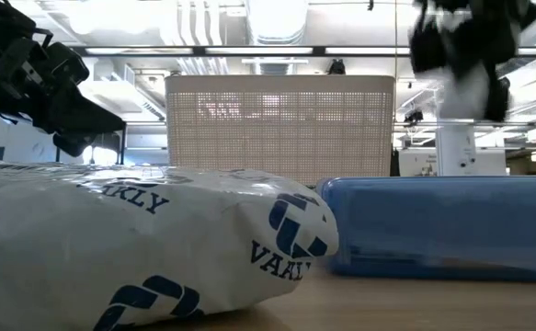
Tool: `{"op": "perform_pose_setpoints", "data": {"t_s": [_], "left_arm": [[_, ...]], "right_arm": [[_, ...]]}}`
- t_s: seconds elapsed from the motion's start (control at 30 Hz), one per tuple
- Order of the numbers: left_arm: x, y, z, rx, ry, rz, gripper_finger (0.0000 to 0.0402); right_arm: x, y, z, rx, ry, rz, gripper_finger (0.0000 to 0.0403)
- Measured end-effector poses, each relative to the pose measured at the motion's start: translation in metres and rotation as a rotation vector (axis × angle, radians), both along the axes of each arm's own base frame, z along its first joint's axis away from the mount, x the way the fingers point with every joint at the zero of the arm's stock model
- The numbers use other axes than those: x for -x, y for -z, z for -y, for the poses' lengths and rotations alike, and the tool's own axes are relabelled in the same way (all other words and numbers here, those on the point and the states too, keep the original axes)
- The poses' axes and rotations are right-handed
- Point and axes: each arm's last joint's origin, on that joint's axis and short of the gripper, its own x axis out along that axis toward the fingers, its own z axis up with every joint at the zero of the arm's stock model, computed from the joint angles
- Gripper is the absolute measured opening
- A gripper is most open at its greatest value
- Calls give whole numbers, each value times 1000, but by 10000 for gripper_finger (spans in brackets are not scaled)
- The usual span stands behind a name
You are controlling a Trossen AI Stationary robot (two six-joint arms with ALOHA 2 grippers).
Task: Pick & place medical supplies in basket/bin
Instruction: Put the white medicine bottle into the white bin
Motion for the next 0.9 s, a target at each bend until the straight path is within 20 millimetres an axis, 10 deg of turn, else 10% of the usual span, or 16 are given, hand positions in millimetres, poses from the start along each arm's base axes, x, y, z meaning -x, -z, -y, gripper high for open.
{"op": "perform_pose_setpoints", "data": {"t_s": [0.33,0.67,0.9], "left_arm": [[0,0,0,0,0,0,0],[0,0,0,0,0,0,0],[0,0,0,0,0,0,0]], "right_arm": [[-19,-105,24,354,278,574,175],[-68,-97,105,614,361,125,218],[-110,-92,124,836,180,-176,279]]}}
